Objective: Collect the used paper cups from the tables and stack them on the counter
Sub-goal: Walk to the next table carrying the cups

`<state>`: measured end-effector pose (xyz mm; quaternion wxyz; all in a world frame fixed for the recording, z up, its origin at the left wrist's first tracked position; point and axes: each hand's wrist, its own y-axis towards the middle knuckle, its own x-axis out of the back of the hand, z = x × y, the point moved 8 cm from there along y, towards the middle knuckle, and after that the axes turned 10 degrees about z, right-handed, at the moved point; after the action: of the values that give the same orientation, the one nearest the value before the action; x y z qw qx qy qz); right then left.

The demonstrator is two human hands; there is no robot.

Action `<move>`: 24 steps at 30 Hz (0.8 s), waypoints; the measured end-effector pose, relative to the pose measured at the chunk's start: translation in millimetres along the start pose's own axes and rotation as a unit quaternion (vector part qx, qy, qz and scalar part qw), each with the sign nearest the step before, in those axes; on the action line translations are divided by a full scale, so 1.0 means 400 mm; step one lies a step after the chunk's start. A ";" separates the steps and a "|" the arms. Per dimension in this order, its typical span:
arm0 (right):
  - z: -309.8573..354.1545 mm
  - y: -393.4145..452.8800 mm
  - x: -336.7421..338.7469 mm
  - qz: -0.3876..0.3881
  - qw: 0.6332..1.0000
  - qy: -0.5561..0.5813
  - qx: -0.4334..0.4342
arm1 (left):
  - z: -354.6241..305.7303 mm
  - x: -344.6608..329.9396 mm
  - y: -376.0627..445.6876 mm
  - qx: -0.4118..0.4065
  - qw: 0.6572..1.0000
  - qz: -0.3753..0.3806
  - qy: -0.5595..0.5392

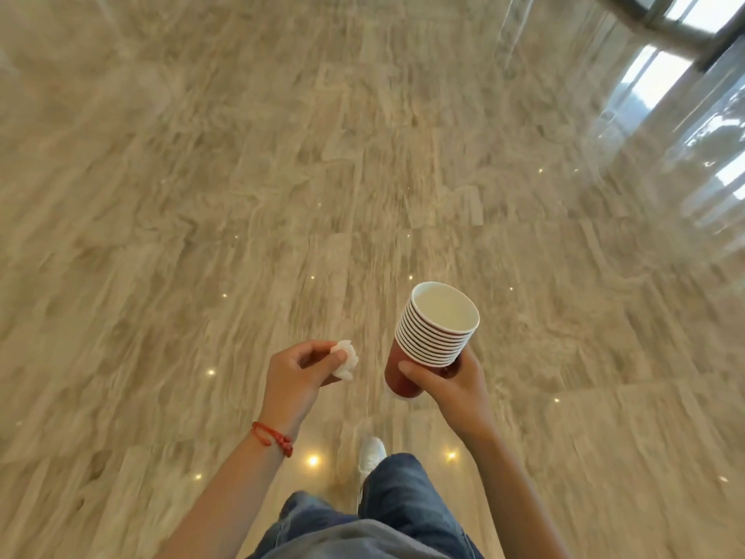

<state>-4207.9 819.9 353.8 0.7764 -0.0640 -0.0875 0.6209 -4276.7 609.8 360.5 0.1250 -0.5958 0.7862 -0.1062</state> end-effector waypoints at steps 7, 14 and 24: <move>0.108 0.407 0.047 0.022 1.000 -0.017 -0.013 | -0.138 -0.003 0.377 0.003 0.999 -0.036 -0.005; 0.167 0.869 0.032 0.033 0.999 -0.018 -0.021 | -0.241 -0.012 0.839 0.001 1.000 -0.024 -0.010; 0.343 1.513 0.070 0.012 0.999 -0.027 -0.029 | -0.518 0.036 1.501 -0.003 1.000 -0.020 0.005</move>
<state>-4808.0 979.6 363.4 0.7642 -0.0707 -0.1254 0.6287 -4894.0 760.4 365.9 0.1165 -0.6114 0.7750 -0.1094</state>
